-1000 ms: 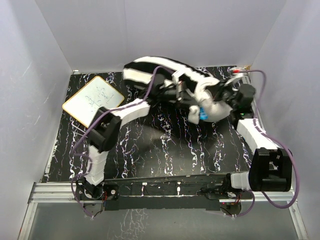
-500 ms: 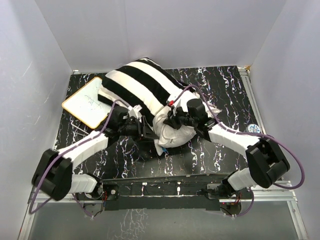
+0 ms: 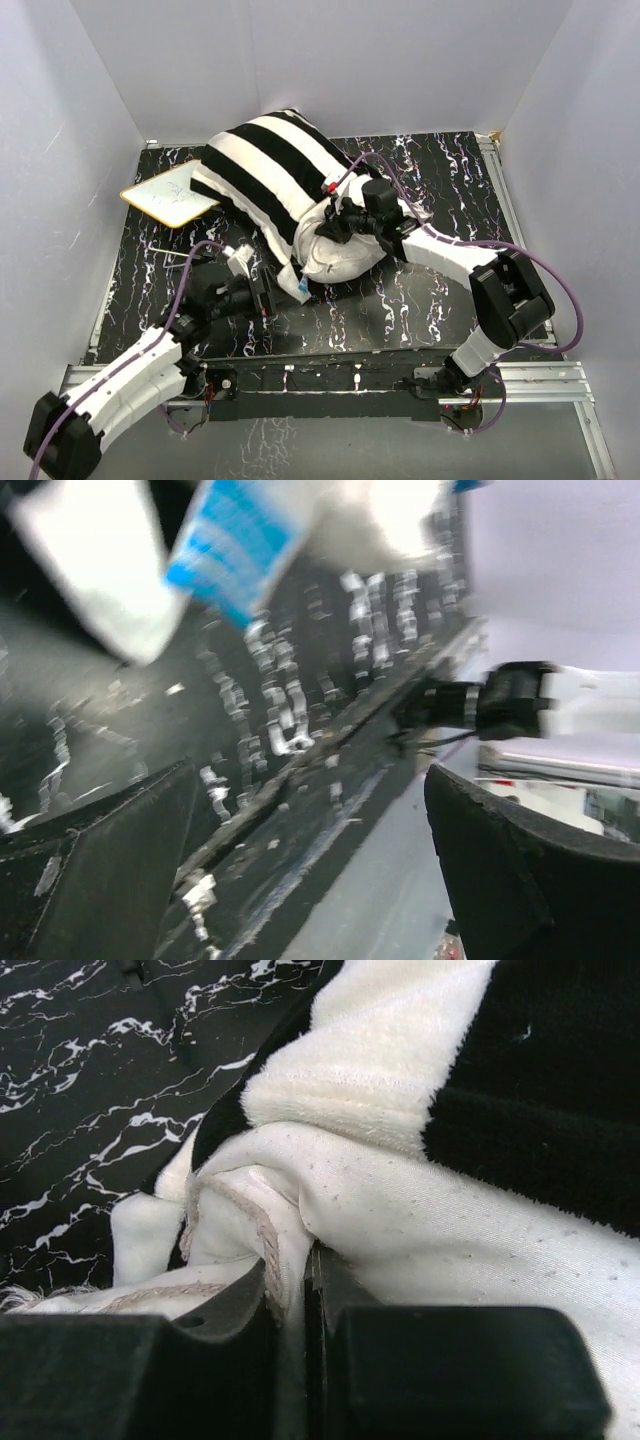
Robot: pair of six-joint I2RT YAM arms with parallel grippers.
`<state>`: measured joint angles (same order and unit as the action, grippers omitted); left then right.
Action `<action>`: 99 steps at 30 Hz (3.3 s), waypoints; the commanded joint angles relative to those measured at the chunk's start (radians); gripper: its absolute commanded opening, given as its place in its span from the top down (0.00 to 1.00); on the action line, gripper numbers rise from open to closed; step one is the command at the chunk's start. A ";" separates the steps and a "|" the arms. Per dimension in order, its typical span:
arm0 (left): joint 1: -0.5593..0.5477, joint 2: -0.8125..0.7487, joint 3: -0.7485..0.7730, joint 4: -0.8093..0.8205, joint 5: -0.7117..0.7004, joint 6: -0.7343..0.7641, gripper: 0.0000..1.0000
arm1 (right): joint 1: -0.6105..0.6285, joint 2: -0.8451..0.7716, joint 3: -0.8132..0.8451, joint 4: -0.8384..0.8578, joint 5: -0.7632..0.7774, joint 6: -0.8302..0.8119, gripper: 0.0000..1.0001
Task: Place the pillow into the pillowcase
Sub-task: Stuff the pillow into the pillowcase.
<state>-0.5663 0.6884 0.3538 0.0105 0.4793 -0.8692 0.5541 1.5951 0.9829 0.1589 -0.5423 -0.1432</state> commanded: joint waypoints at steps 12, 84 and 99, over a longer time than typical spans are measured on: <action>-0.131 0.194 0.358 0.075 -0.226 0.501 0.03 | -0.082 -0.060 0.484 -0.858 -0.530 -0.568 0.31; -0.115 0.923 1.516 -0.361 -0.772 1.110 1.00 | -0.272 0.705 0.255 1.380 -0.271 1.604 0.90; 0.026 1.036 1.065 -0.045 -0.525 1.048 1.00 | -0.418 -0.119 -0.123 1.668 -0.527 1.793 0.92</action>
<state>-0.5930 1.6501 1.5471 -0.0860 -0.0334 0.1699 0.1276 1.6691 0.8276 1.3693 -0.9985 1.5143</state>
